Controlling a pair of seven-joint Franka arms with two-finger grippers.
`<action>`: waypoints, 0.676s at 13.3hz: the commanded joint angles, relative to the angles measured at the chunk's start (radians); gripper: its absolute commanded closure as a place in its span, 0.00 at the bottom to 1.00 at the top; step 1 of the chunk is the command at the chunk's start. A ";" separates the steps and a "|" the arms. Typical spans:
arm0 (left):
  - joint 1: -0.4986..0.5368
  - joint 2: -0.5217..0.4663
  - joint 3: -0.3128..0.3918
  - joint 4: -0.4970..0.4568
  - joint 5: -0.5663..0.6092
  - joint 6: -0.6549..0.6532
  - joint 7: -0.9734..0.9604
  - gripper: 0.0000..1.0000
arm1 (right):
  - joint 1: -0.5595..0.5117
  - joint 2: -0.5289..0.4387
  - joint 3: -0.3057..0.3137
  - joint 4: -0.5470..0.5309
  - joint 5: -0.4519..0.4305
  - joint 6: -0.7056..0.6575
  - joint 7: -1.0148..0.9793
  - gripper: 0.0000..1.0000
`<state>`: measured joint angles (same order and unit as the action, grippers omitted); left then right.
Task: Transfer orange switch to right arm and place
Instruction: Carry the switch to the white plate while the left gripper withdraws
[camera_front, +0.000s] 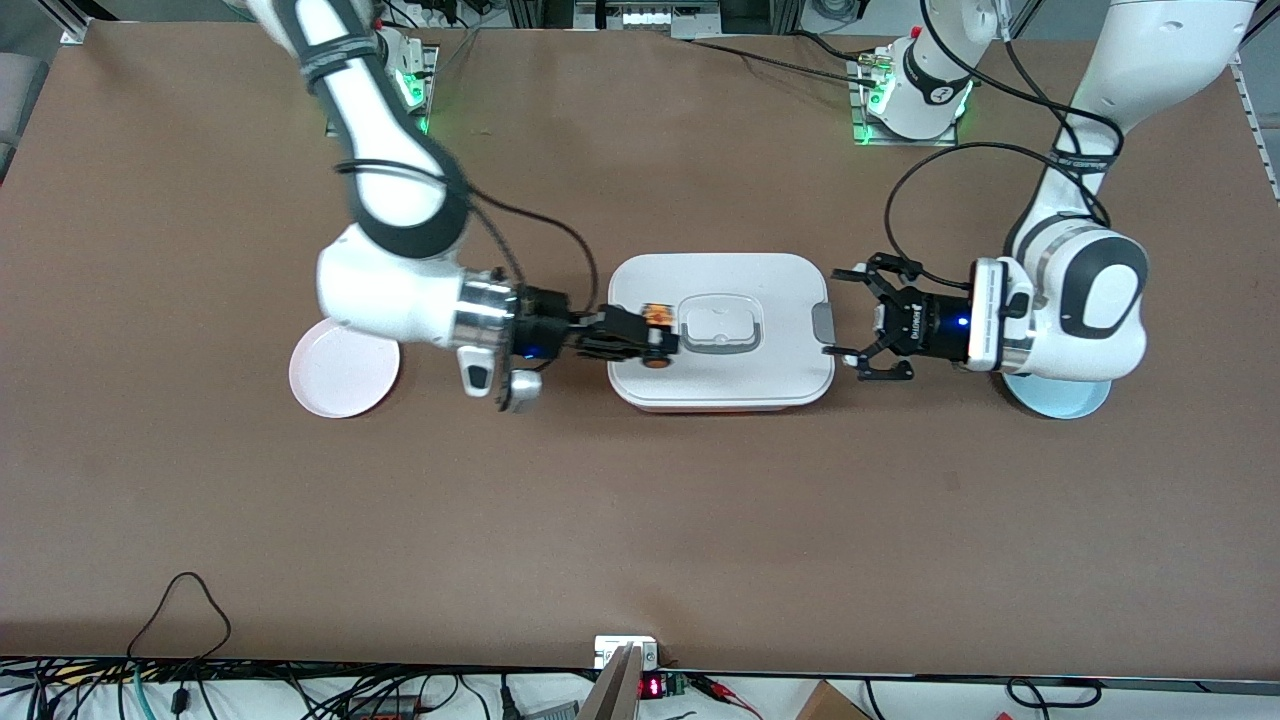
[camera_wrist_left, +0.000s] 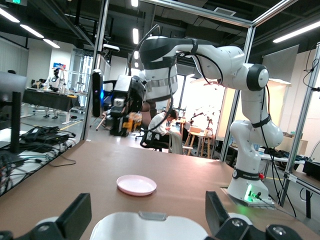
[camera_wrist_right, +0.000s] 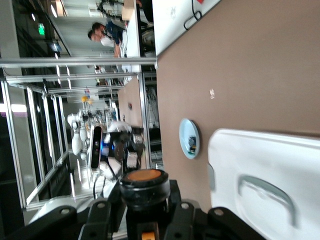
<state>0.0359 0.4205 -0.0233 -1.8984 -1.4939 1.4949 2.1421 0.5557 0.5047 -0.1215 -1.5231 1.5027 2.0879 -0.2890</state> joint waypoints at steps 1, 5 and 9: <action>0.009 -0.031 0.072 -0.022 0.027 -0.034 0.028 0.00 | -0.112 -0.136 0.019 -0.112 -0.170 -0.167 -0.001 1.00; 0.012 -0.048 0.131 -0.007 0.203 -0.061 -0.022 0.00 | -0.214 -0.288 -0.004 -0.183 -0.624 -0.291 0.045 1.00; 0.012 -0.072 0.184 0.060 0.542 -0.051 -0.192 0.00 | -0.226 -0.342 -0.070 -0.230 -1.133 -0.322 0.057 1.00</action>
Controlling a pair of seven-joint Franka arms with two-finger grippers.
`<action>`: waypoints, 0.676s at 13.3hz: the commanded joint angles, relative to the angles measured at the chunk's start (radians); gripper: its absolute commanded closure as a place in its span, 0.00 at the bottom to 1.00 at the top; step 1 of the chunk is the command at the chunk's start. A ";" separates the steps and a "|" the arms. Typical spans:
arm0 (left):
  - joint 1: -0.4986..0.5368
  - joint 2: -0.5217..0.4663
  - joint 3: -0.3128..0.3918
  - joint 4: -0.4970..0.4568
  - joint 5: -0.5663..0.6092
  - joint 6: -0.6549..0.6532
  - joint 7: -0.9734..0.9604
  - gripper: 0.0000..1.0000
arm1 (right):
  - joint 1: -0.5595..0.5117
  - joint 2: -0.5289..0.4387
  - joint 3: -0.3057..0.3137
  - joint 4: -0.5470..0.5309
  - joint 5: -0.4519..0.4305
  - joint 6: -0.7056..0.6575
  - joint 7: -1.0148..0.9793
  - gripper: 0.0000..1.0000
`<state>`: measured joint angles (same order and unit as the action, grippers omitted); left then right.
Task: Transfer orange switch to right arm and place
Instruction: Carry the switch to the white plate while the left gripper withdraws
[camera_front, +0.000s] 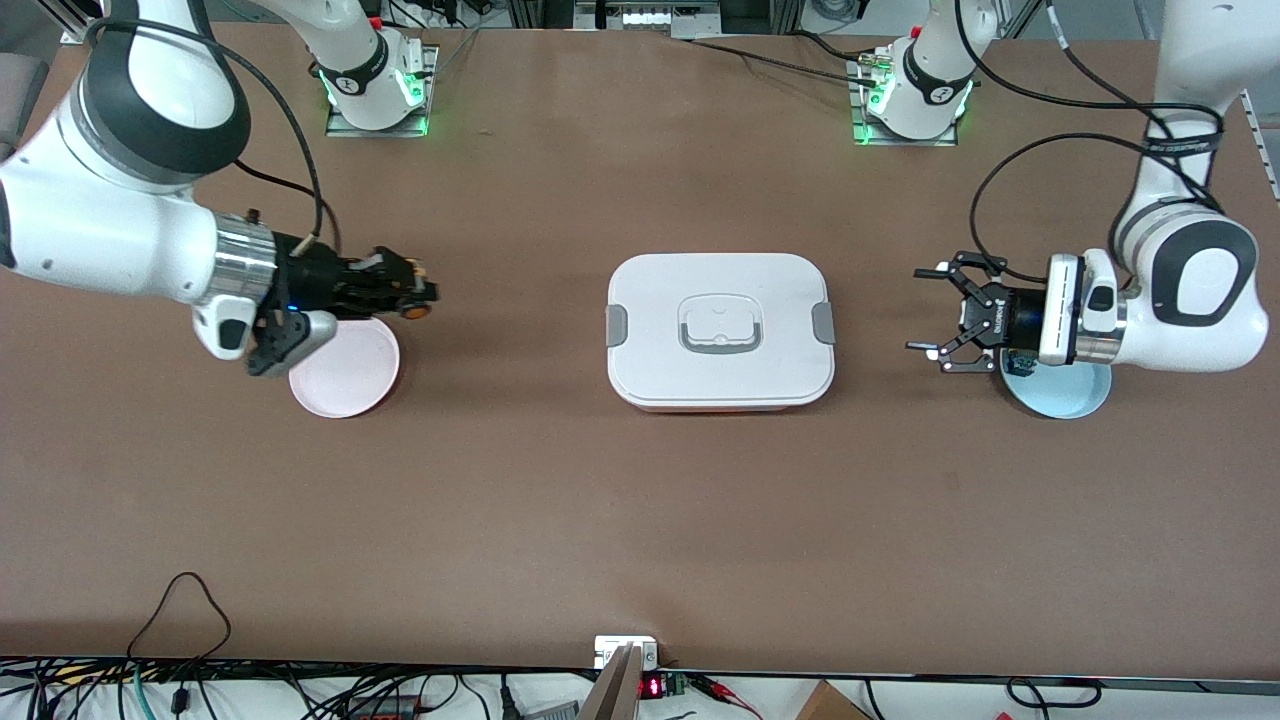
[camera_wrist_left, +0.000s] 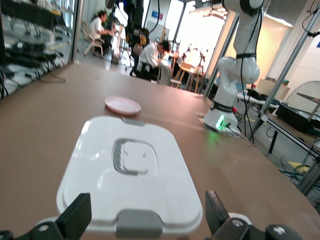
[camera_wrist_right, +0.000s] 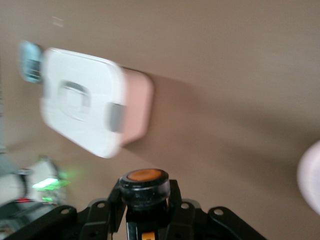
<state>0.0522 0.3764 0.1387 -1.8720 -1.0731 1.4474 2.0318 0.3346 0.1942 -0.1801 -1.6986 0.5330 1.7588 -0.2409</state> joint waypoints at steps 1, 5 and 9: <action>-0.006 -0.028 0.024 0.059 0.206 -0.001 -0.138 0.00 | -0.008 -0.030 -0.028 -0.077 -0.254 0.039 0.009 1.00; -0.006 -0.048 0.025 0.118 0.486 0.106 -0.344 0.00 | -0.023 -0.010 -0.042 -0.263 -0.429 0.367 0.032 1.00; -0.018 -0.050 0.024 0.152 0.760 0.231 -0.507 0.00 | -0.025 0.106 -0.042 -0.387 -0.429 0.685 0.034 1.00</action>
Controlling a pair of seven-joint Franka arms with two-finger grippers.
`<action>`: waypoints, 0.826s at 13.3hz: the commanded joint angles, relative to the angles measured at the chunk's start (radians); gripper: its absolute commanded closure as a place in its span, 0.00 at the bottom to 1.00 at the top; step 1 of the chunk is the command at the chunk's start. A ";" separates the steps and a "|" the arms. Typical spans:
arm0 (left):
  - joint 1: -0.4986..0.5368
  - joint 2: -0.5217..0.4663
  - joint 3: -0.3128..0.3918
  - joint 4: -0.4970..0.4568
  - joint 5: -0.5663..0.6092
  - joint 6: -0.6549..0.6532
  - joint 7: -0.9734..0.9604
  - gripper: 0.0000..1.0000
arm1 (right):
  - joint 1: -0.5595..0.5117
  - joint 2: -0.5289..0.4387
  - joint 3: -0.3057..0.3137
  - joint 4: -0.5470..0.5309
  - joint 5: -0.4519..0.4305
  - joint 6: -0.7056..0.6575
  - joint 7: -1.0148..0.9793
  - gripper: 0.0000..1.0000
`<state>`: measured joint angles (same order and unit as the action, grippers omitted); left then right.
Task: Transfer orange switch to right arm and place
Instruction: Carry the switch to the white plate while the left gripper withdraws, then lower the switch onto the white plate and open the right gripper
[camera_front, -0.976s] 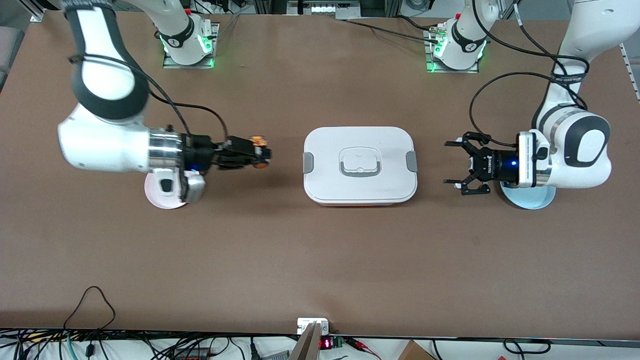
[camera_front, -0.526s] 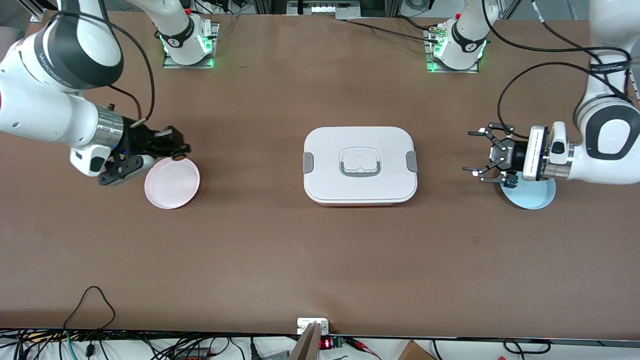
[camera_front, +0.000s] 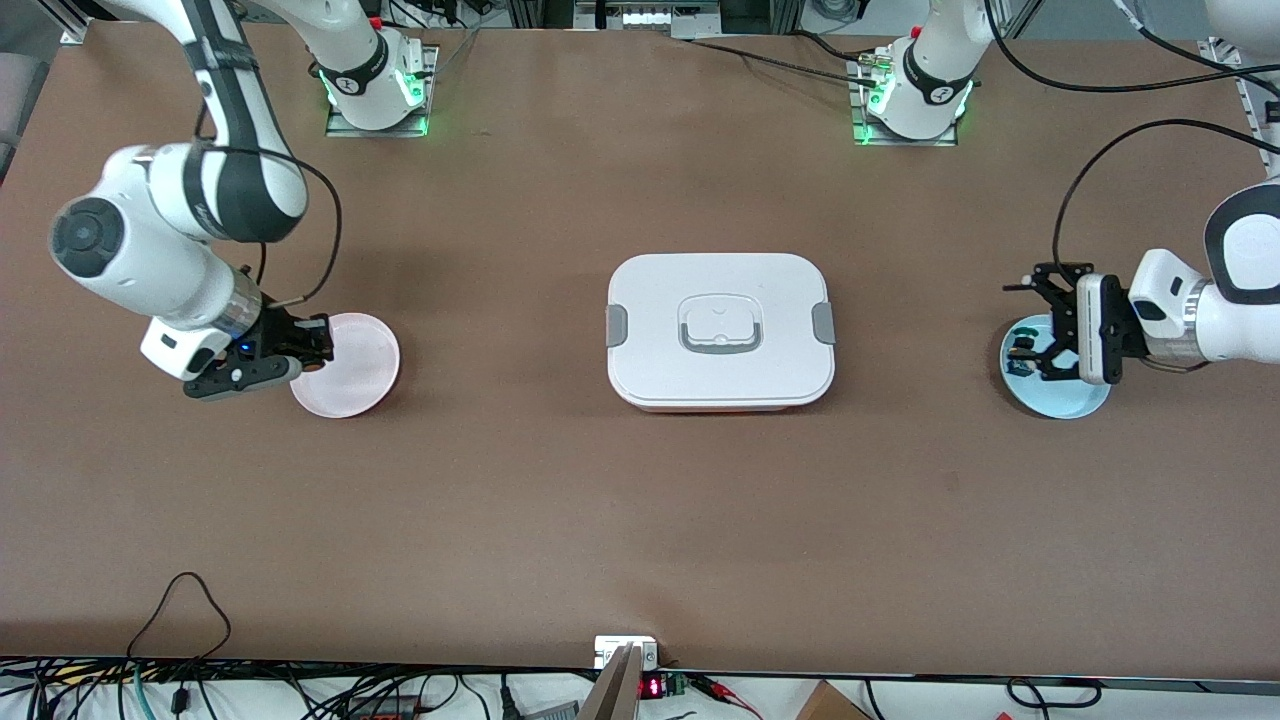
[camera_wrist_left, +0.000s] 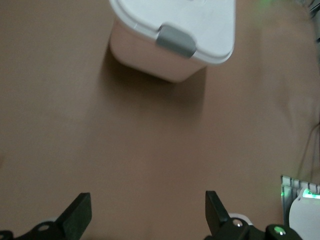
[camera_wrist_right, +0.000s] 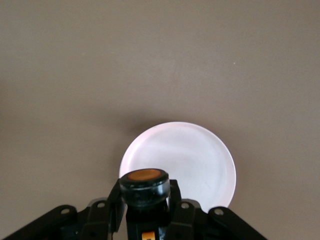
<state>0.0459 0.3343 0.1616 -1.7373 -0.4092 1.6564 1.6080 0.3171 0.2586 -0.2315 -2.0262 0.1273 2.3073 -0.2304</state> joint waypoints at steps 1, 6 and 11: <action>-0.014 -0.008 0.003 0.019 0.136 0.029 -0.132 0.00 | -0.009 0.075 0.011 -0.086 -0.020 0.209 0.025 1.00; -0.015 -0.009 0.001 0.019 0.280 0.065 -0.492 0.00 | -0.004 0.160 0.014 -0.179 -0.008 0.397 0.026 1.00; -0.040 -0.027 -0.010 0.019 0.345 0.059 -1.032 0.00 | -0.004 0.177 0.017 -0.190 -0.005 0.409 0.029 0.81</action>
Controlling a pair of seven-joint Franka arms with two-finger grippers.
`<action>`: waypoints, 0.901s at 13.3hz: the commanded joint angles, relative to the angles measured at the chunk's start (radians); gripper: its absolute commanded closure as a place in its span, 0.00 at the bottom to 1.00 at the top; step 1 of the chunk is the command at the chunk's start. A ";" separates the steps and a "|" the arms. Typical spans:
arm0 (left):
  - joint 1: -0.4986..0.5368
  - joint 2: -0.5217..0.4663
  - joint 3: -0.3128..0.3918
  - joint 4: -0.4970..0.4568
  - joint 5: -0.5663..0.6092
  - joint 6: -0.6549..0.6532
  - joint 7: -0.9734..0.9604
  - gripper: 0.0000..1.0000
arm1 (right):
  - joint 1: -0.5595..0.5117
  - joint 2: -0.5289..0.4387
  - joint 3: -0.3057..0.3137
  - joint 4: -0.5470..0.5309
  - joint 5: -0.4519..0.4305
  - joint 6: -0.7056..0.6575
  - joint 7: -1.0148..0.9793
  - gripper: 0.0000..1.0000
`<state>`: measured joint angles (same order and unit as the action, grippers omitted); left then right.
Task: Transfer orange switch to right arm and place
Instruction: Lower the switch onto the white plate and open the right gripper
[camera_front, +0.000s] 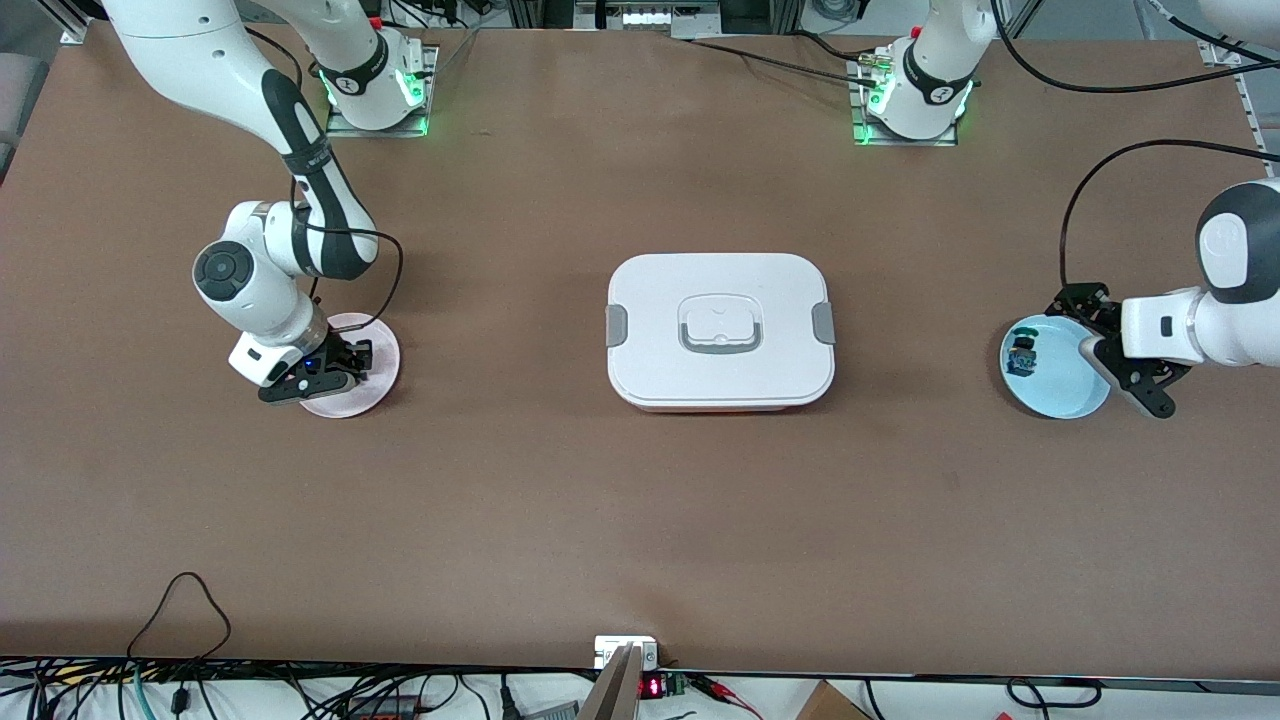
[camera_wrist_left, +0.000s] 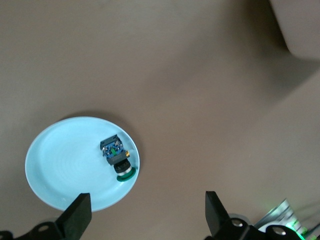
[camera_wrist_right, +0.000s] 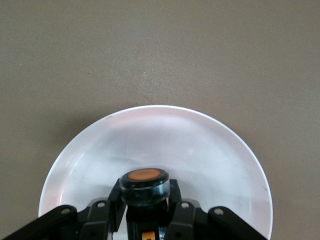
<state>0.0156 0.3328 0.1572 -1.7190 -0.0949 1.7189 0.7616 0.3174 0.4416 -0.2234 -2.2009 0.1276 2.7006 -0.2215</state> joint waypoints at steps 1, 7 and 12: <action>-0.028 -0.029 -0.007 0.004 0.030 -0.004 -0.265 0.00 | -0.006 0.002 0.009 -0.016 -0.003 0.018 0.021 0.74; -0.078 -0.035 -0.016 0.128 0.032 -0.125 -0.553 0.00 | -0.003 -0.036 0.010 0.015 -0.005 -0.057 0.028 0.00; -0.079 -0.138 -0.030 0.130 0.061 -0.104 -0.585 0.00 | 0.015 -0.220 0.009 0.183 -0.009 -0.469 0.057 0.00</action>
<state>-0.0607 0.2540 0.1416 -1.5838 -0.0730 1.6221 0.2074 0.3314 0.3184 -0.2188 -2.0578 0.1277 2.3704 -0.1883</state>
